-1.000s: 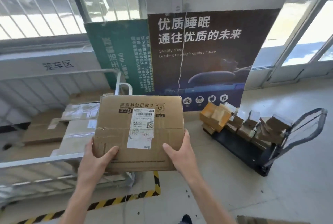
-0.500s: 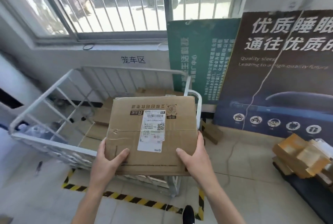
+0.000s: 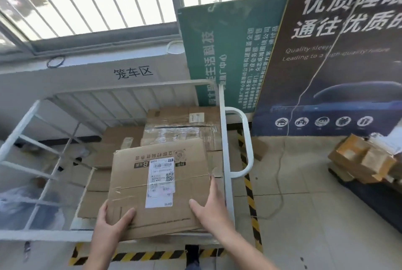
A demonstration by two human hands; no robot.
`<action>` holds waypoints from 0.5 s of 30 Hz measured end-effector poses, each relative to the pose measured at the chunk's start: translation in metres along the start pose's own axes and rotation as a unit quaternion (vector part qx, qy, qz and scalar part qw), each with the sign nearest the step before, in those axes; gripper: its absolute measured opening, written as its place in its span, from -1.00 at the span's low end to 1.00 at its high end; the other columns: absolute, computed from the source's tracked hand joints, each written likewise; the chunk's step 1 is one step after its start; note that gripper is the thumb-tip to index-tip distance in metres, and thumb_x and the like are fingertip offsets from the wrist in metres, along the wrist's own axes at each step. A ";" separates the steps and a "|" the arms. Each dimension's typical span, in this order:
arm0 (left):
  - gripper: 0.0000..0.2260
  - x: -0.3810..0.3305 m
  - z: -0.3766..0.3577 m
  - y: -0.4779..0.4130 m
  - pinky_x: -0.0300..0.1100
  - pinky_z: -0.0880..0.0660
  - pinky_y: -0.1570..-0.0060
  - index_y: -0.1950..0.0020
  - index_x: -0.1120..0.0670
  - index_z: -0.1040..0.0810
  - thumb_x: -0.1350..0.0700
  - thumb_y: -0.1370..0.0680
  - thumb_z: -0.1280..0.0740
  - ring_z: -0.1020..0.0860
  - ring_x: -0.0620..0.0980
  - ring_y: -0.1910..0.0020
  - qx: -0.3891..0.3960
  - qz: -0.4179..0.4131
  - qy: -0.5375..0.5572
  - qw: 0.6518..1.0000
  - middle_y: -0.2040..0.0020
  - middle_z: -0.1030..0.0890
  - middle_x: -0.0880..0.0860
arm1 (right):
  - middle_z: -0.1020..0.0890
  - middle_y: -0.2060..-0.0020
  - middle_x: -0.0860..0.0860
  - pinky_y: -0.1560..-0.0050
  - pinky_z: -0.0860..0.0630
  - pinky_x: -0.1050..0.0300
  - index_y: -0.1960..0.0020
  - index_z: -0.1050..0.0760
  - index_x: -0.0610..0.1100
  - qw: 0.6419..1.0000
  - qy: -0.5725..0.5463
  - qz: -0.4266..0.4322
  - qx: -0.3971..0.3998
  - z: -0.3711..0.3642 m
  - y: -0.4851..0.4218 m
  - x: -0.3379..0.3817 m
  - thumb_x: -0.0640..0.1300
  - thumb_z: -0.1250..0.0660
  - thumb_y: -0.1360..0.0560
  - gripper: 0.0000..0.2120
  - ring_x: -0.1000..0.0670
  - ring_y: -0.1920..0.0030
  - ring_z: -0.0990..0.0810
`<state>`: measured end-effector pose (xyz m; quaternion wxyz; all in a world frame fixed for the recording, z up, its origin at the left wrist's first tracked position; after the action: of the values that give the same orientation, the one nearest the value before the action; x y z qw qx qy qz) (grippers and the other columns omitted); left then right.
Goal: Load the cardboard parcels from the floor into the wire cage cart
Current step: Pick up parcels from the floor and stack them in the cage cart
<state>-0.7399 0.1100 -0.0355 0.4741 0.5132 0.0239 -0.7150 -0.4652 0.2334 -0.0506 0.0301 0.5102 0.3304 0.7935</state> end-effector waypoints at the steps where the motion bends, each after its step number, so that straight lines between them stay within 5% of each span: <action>1: 0.04 0.000 -0.002 -0.023 0.05 -0.43 -0.28 -0.53 -0.05 -0.25 -0.23 -0.15 -0.63 -0.49 0.06 -0.23 0.015 0.000 -0.005 1.000 -0.35 -0.49 0.05 | 0.01 -0.61 0.11 -0.51 -0.14 -0.02 -0.59 0.30 0.17 1.000 -0.003 -0.020 -0.004 -0.007 -0.013 0.001 0.21 -0.34 -0.46 -0.02 -0.01 -0.58 -0.07; 7: 0.01 -0.009 -0.055 -0.150 0.00 -0.44 -0.25 -0.47 -0.10 -0.30 -0.37 -0.08 -0.51 -0.53 0.01 -0.18 0.128 -0.013 -0.051 0.990 -0.27 -0.54 0.01 | -0.15 -0.59 0.07 -0.47 -0.30 -0.06 -0.60 0.25 0.16 0.993 0.008 -0.090 -0.076 -0.022 -0.101 0.000 0.23 -0.34 -0.45 -0.03 -0.03 -0.52 -0.26; 10: -0.06 -0.004 -0.100 -0.189 0.07 -0.38 -0.38 -0.58 -0.03 -0.15 -0.14 -0.34 -0.58 -0.45 0.04 -0.36 0.215 -0.020 -0.050 0.975 -0.47 -0.41 0.06 | 0.16 -0.62 0.05 -0.56 -0.06 -0.15 -0.57 0.38 0.18 0.980 0.159 -0.061 -0.102 -0.031 -0.134 -0.007 0.14 -0.21 -0.60 -0.16 -0.09 -0.61 0.12; 12: -0.05 0.007 -0.134 -0.198 0.14 -0.30 -0.45 -0.63 0.01 0.09 0.08 -0.48 -0.52 -0.34 0.10 -0.48 0.310 0.005 -0.040 0.950 -0.58 -0.25 0.12 | 0.40 -0.55 0.07 -0.54 0.20 -0.19 -0.52 0.45 0.26 0.960 0.278 -0.016 -0.041 -0.055 -0.151 -0.015 0.13 -0.13 -0.64 -0.22 -0.10 -0.55 0.42; 15: 0.05 0.025 -0.159 -0.196 0.22 -0.22 -0.47 -0.58 0.00 0.41 0.21 -0.53 -0.45 -0.21 0.19 -0.55 0.359 0.051 -0.059 0.930 -0.63 -0.01 0.17 | 0.44 -0.51 0.02 -0.45 0.31 -0.30 -0.58 0.32 0.18 0.936 0.341 -0.066 0.067 -0.093 -0.162 -0.037 0.21 -0.10 -0.62 -0.26 -0.25 -0.49 0.49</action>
<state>-0.7647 0.2842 -0.2179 0.2944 0.6067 -0.2882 -0.6798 -0.5712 0.2997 -0.1939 -0.0661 0.1873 0.4058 0.8921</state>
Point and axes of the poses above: each hand's wrist, its own y-axis away from the middle knuckle, its own z-axis out of the back of the hand, x = y × z, the point moved 3 cm from there along -y, towards the middle knuckle
